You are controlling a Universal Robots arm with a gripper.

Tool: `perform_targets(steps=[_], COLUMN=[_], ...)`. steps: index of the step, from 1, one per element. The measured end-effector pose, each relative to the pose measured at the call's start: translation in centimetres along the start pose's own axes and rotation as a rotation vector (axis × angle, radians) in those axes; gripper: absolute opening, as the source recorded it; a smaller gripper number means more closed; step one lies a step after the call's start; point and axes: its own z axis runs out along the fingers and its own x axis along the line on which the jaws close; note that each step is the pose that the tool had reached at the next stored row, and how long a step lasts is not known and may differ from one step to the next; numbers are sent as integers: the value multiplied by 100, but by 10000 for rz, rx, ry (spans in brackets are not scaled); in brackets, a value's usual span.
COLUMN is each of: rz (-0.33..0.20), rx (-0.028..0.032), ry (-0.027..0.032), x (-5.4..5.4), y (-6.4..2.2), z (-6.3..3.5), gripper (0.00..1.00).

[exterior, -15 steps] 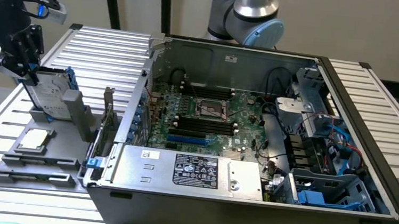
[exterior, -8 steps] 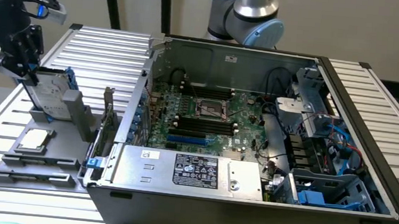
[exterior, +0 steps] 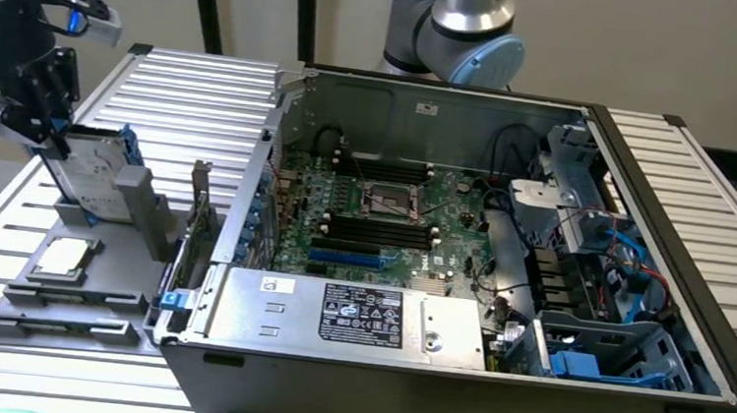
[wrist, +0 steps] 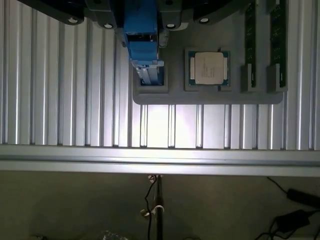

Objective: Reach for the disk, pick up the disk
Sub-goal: 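Pick up the disk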

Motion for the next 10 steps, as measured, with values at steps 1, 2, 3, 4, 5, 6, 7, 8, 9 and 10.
perform_targets(steps=[1, 2, 3, 4, 5, 6, 7, 8, 9, 10], rz=[6, 9, 13, 18, 23, 27, 31, 32, 32, 32], rx=[0, 1, 1, 0, 0, 0, 0, 1, 1, 1], ry=[0, -1, 0, 0, 0, 1, 0, 0, 0, 0], x=[1, 4, 7, 9, 11, 14, 15, 15, 15, 16], y=[0, 0, 0, 0, 0, 0, 0, 0, 0, 0], z=[0, 1, 1, 1, 1, 1, 1, 1, 1, 1], gripper=[33, 33, 33, 33, 33, 33, 33, 33, 33, 33])
